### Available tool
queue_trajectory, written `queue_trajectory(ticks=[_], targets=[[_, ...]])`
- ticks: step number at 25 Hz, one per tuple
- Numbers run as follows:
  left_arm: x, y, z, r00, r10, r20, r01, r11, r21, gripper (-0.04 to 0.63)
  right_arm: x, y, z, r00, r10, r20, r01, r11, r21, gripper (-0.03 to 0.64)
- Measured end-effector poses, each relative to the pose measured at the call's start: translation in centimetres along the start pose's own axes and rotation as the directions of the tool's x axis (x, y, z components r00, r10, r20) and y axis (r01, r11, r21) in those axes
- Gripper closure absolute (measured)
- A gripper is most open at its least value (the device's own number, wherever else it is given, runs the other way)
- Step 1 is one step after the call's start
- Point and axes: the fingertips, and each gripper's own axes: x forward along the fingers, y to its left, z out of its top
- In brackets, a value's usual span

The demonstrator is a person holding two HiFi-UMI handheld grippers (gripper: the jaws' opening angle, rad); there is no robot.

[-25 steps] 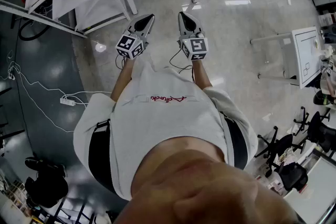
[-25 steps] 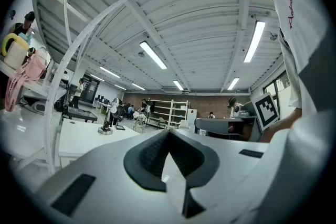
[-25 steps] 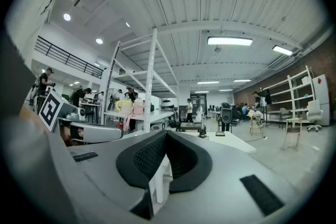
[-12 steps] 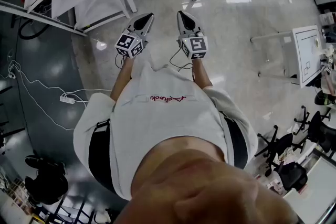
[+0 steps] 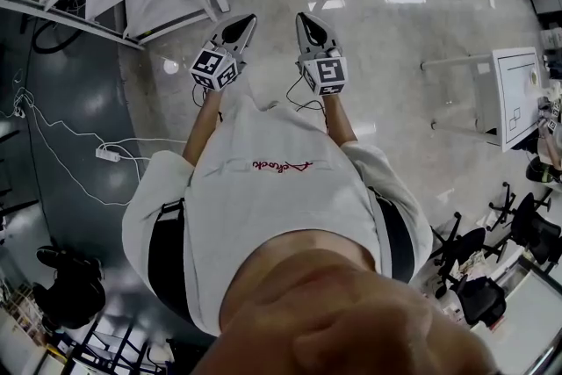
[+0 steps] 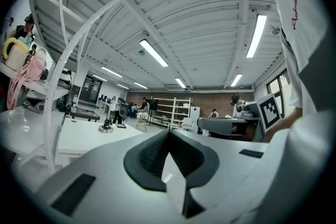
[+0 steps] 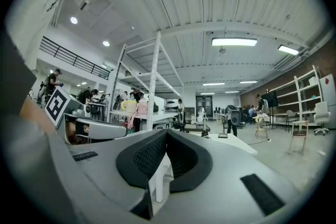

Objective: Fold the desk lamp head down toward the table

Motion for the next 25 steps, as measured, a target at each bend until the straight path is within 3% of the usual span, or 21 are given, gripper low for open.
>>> queue_trajectory(ticks=[10,25], targets=[[1.1,-1.1,-1.7,1.0,0.007,-0.016,-0.007,1.0,-0.007,0.572,-0.3,-0.8,-0.8,0.999,0.032,-0.006,-0.032,0.999,-0.017,0.592],[6.5,4.7,-1.1,1.0,0.02,0.017,-0.02,1.0,-0.002,0.572,6.5,-4.8,-1.0,0.999,0.04,0.01,-0.039,0.998,-0.055,0.592]])
